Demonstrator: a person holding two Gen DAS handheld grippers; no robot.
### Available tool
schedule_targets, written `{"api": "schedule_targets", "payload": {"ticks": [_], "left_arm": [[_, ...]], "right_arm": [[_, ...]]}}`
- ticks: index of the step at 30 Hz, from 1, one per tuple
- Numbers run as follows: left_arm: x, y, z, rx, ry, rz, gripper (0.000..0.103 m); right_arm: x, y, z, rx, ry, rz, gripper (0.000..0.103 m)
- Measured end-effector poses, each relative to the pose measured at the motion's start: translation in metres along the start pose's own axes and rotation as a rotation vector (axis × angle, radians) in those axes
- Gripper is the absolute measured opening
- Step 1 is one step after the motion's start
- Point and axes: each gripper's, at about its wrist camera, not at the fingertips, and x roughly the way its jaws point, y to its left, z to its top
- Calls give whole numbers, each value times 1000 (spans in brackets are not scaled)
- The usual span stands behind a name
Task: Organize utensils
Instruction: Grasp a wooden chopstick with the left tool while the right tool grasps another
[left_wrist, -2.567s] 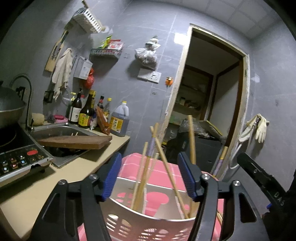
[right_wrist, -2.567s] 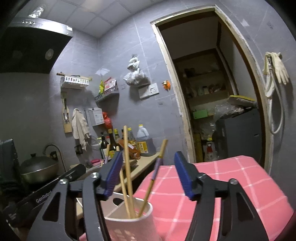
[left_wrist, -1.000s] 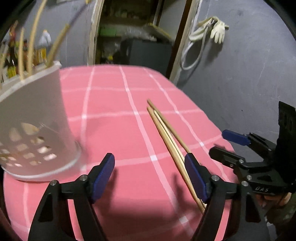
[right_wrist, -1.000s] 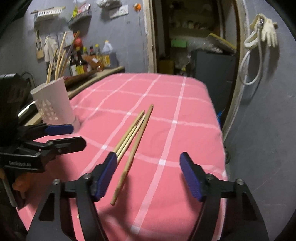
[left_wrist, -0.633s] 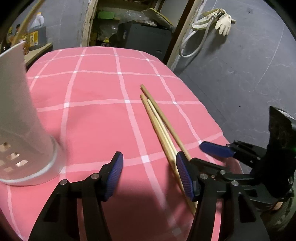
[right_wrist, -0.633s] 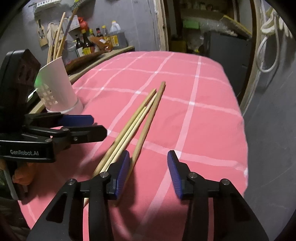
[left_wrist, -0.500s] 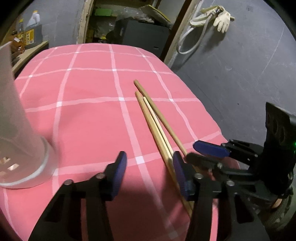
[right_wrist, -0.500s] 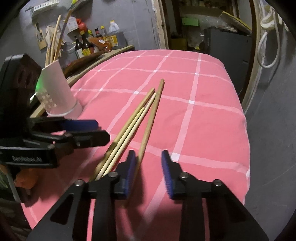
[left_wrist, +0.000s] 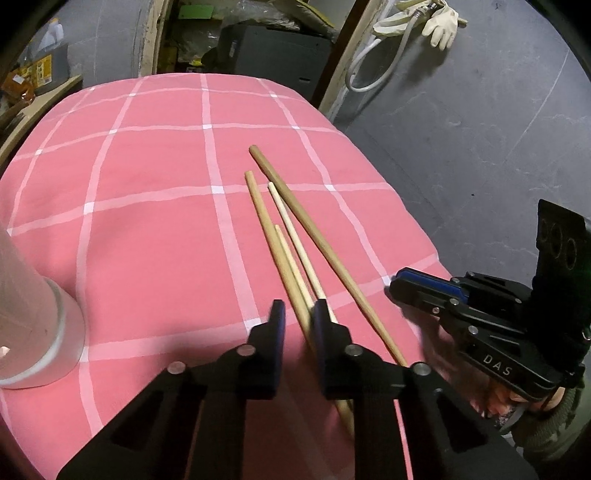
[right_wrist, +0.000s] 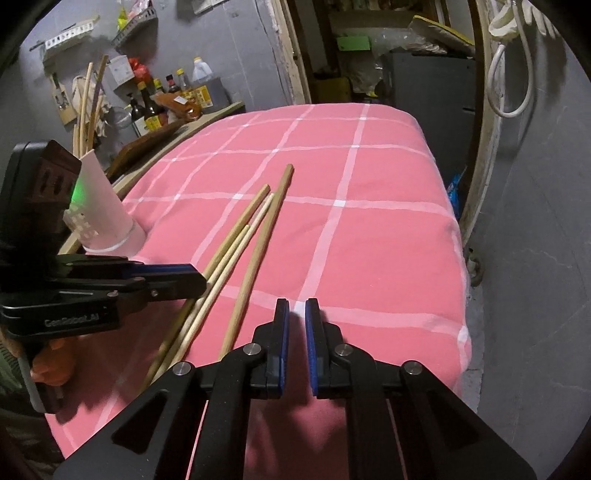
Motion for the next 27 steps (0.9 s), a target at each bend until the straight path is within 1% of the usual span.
{"api": "schedule_targets", "payload": {"ticks": [3,6,17,23,27], "left_arm": [[-1,-2,1,-7,4,-6,6],[0,1,4,-45,17,-28,6],[9,7,16,-126,69,-94,8],[6,10,18,-144,67,-94,6],[0,15,13,-144,57,-65,4]], "right_arm": [[2,2,2,-1,1,18,8],[5,5,3,-3,3,31,8],[7,7,5,15,8,37,9],[6,6,4,31,14,34,9],[8,9,6,25,17,47,9]]}}
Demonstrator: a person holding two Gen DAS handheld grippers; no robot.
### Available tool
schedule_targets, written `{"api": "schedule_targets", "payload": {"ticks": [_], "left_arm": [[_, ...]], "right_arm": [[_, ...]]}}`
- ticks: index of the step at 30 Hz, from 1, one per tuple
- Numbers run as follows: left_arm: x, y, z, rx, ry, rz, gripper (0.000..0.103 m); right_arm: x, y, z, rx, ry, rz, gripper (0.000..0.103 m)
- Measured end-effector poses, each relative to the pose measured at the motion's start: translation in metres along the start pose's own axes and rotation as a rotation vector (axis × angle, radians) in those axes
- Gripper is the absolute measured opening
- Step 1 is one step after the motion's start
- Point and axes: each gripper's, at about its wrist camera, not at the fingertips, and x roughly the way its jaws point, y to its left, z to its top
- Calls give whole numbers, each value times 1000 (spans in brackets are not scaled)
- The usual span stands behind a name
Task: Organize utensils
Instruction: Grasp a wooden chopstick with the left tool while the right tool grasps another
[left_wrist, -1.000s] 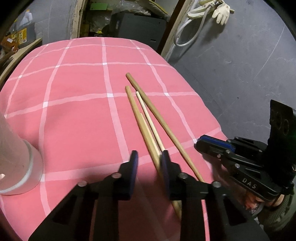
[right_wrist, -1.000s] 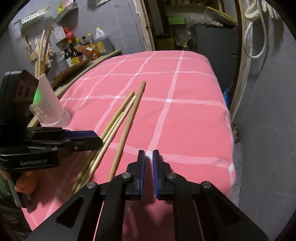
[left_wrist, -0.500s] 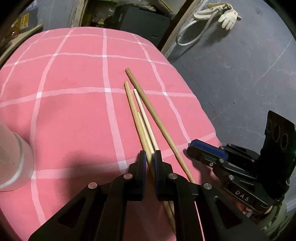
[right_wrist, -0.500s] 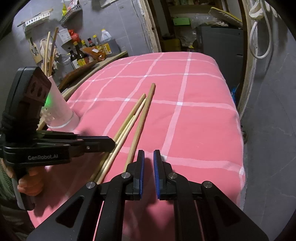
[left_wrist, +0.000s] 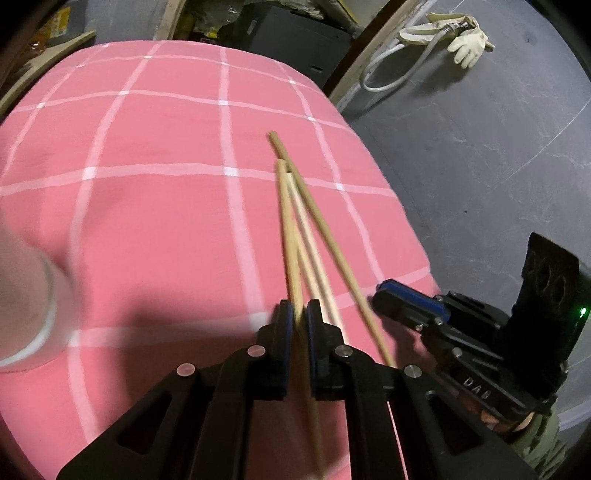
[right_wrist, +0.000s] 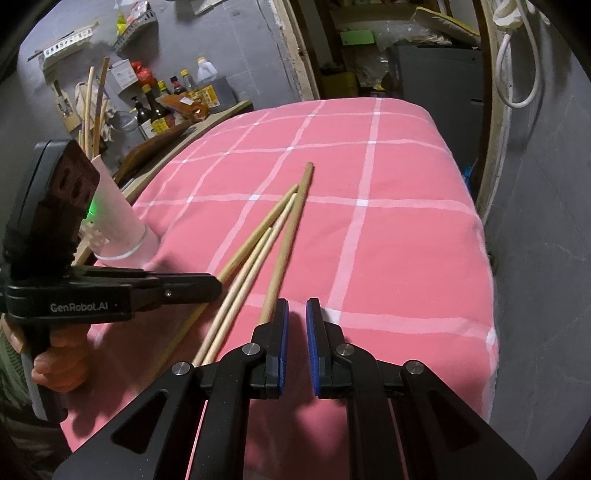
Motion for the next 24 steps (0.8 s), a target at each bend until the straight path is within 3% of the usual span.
{"api": "schedule_targets", "payload": {"ticks": [7,24], "left_arm": [[-20,15,-11,-5,-45,148,4],[-20,17,-15,11,-54,155,5]], "right_arm": [[18,13,12,-25,54,-11,9],[25,30,26,-52,89,-35,9]]}}
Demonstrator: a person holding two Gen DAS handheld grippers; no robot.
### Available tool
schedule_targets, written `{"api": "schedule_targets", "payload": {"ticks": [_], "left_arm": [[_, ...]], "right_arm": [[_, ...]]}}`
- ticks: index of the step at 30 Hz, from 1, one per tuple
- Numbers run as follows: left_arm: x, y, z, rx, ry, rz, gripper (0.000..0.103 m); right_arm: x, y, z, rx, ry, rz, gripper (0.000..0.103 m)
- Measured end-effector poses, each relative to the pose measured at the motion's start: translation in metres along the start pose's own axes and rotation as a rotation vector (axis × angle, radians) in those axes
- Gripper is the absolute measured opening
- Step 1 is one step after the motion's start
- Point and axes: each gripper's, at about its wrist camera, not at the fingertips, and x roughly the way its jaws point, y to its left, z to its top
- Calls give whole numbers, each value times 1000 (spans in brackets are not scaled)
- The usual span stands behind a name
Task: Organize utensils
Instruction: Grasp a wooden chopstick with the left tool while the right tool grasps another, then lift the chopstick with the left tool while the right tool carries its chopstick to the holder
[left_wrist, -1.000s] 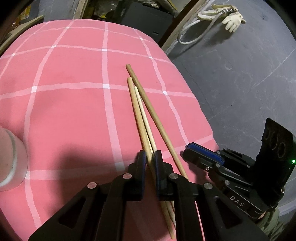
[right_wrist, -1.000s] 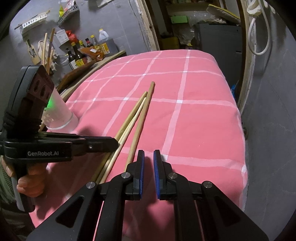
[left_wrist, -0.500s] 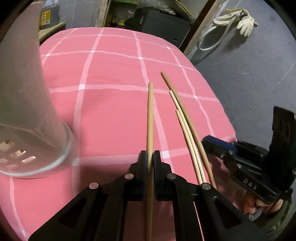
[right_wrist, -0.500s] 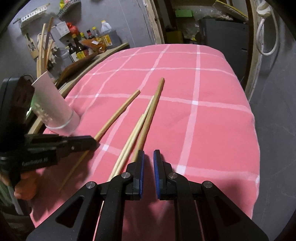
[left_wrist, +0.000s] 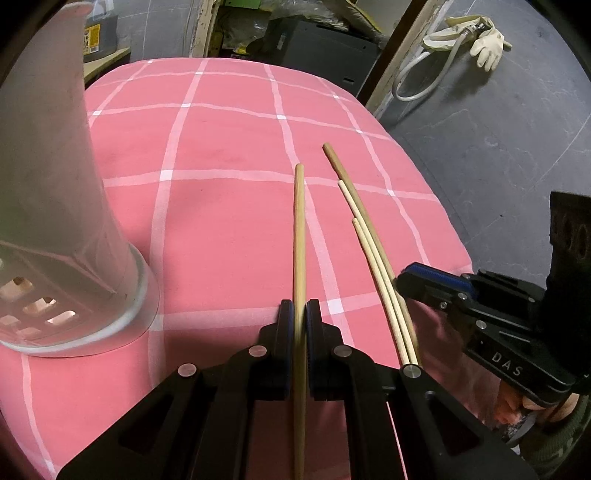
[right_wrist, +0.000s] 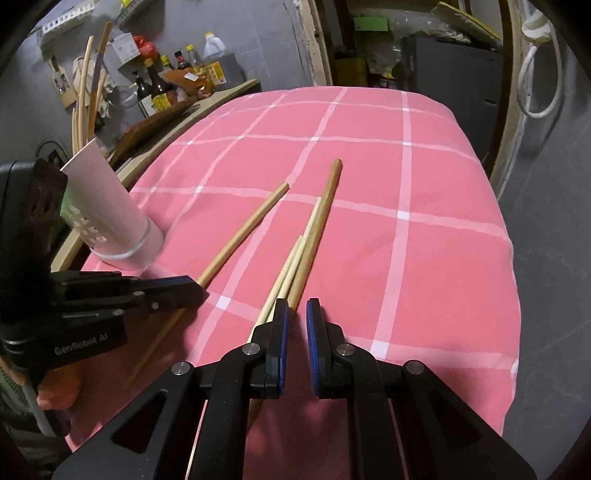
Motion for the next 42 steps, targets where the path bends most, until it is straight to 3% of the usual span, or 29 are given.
{"api": "schedule_targets", "payload": {"ticks": [20,26,27,29,31,36,39,42], "left_arm": [[3,-3,5,26,20,5,5],[7,-6,9,45,37,16,5],[7,-7,10,49,42,19,5],[7,-7,9,45,44,21,5],[7,-6,8,37,39,18,5],[0,-6,1,37,14,5,4],[-9,-7,-5,45,-21,-3,4],[-21,-9,-8,62,-88,-16,4]], "right_arm": [[27,-10,26,9,123,-94,16],[36,-5,37,3,161,-108,24],[36,-6,38,15,160,-110,23],[34,-12,36,55,149,-112,11],[30,-25,33,141,133,-65,6],[13,-45,14,317,59,83,5],[-3,-50,-6,401,-29,183,5],[-21,-44,-21,422,-133,220,5]]}}
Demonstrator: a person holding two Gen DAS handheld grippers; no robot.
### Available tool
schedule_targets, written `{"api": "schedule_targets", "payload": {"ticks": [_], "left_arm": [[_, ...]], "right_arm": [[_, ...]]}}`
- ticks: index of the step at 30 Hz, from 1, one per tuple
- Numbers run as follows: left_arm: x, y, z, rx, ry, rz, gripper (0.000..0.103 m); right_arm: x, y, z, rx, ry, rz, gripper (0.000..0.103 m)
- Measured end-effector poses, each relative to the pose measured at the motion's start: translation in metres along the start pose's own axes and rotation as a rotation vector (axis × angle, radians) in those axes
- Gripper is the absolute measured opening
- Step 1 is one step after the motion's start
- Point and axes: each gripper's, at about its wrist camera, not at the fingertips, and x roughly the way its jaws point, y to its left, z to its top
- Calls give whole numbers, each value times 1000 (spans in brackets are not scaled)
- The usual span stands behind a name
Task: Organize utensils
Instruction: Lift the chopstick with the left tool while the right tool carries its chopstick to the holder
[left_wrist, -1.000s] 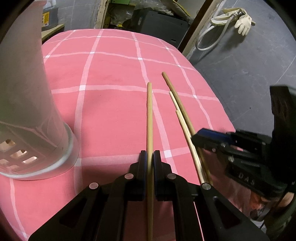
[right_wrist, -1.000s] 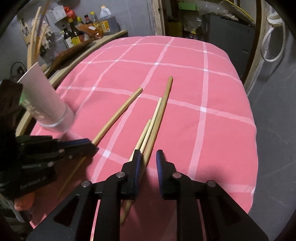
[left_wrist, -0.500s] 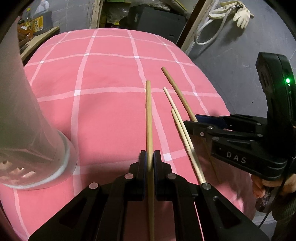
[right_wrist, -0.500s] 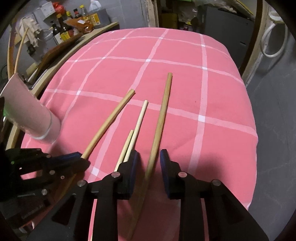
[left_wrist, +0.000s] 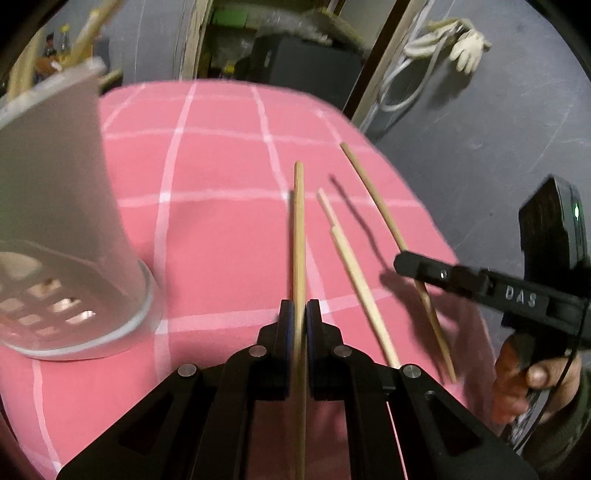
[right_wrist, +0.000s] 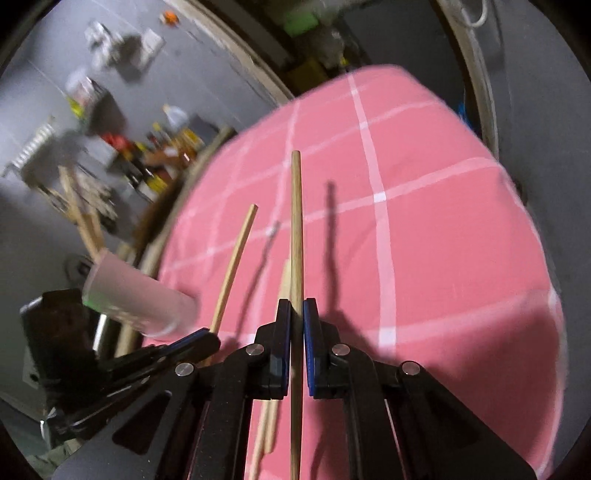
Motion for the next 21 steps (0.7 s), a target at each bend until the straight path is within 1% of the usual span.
{"api": "schedule_targets", "payload": {"ticks": [1,2,4,5,8,9,10,11,14,15,16,19,21], "left_arm": [[-7,-2,-2,10,-38,2,4],[-12,-3,-3,16,-64,4,4],[-23,-5,-7,27,-118,7,4],[-31,-6,-9,31,-158,9,4],[-52,-5,-13,26,-276,17,4],[-58,-6,-14,24,-308,17,4],[-67,-5,-15,22,-356,17,4],[-77,-4,-17,20,-411,18,5],[-97,-2,-21,16,-527,34,5],[-103,0,-23,13,-551,36,5],[-110,4,-24,8,-595,38,5],[-129,14,-27,-8,-691,38,5],[-139,24,-26,-15,-740,52,5]], "right_arm": [[-9,4,-6,-5,-51,26,5],[-13,9,-9,-11,-80,38,5],[-27,24,-20,-53,-183,67,5],[-30,31,-22,-78,-218,69,5],[-41,58,-37,-187,-369,81,5],[-41,67,-41,-212,-405,89,5],[-41,75,-45,-234,-437,90,5],[-39,79,-43,-247,-460,98,5],[-38,95,-48,-280,-519,126,5],[-37,99,-47,-290,-531,131,5],[-38,103,-47,-301,-549,141,5],[-40,118,-44,-326,-604,184,5],[-39,127,-41,-342,-634,207,5]]}}
